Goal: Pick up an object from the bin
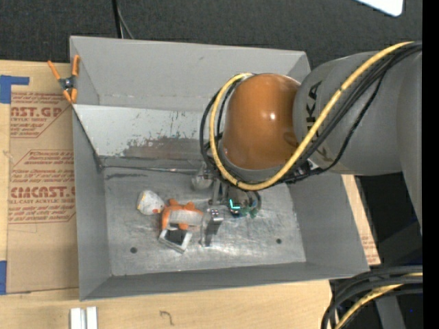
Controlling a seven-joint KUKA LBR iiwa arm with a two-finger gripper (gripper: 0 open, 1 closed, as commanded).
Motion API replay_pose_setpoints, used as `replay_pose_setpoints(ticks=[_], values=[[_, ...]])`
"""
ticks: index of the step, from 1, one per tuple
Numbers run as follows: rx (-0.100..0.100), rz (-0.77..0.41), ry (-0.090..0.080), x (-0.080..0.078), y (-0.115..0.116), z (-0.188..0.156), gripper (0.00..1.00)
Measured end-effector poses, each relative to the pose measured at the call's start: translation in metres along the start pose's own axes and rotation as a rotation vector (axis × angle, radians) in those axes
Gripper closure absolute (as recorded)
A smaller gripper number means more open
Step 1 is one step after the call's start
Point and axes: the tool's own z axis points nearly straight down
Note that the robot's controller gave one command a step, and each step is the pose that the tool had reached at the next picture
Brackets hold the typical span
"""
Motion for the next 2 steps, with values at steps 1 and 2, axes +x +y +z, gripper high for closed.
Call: replay_pose_setpoints(ticks=[1,2], values=[[-0.001,0.001,-0.008,-0.0019,-0.0007,-0.0040,1.00],[-0.001,0.001,-0.008,-0.0019,-0.0006,-0.0040,0.00]])
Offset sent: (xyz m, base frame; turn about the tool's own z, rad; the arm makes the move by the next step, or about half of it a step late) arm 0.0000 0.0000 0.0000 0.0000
